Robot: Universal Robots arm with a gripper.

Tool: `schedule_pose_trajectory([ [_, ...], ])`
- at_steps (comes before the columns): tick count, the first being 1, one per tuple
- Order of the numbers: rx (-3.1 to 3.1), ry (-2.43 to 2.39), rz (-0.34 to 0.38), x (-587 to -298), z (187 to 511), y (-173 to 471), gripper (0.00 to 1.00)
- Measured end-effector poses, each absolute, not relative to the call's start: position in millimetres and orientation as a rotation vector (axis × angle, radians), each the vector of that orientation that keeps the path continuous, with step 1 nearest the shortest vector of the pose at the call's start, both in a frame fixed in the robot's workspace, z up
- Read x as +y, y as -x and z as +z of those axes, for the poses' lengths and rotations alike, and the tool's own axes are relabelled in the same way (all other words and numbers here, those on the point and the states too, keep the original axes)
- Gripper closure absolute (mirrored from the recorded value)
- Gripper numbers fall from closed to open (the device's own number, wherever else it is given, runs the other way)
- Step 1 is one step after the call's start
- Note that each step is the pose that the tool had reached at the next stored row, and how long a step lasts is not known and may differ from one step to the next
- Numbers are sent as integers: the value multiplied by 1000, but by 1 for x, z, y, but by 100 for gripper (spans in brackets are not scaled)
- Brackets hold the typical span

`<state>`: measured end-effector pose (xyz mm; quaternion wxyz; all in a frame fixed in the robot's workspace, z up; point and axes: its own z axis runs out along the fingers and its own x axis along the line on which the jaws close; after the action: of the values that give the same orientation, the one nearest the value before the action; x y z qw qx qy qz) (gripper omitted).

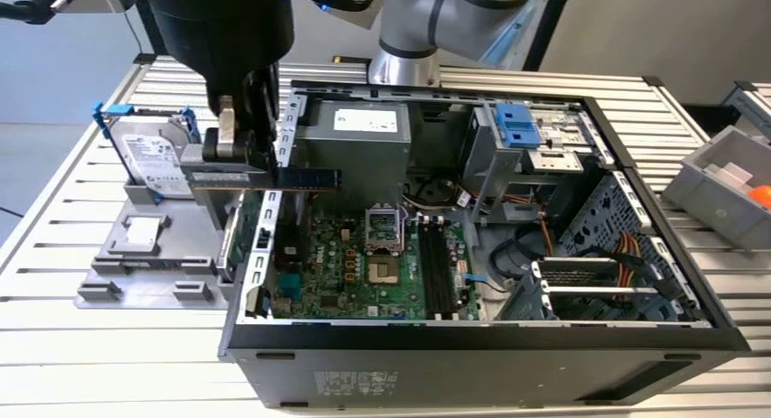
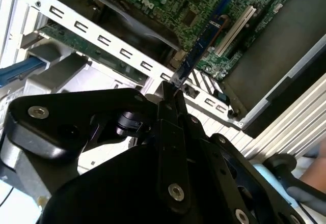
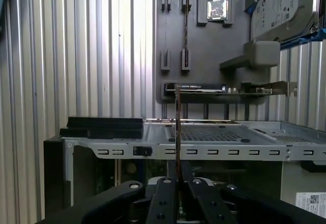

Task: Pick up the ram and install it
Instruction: 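Pick up the ram and move it above insertion slot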

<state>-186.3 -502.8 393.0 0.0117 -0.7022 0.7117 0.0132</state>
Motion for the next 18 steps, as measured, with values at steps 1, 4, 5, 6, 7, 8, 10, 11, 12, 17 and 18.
schedule_pose_trajectory([
  [1,2219,2190,41,-503,393,185,100],
  [4,2219,2190,41,-503,393,182,100],
  [5,2219,2190,41,-503,393,180,100],
  [6,2219,2190,41,-503,393,179,100],
  [7,2219,2190,41,-503,393,178,100],
  [8,2219,2190,41,-503,393,177,100],
  [10,2219,2190,41,-503,393,174,100],
  [11,2219,2190,41,-503,393,173,100],
  [12,2220,2190,41,-503,393,171,100],
  [17,2220,2190,42,-503,393,163,100],
  [18,2220,2190,42,-503,393,161,100],
])
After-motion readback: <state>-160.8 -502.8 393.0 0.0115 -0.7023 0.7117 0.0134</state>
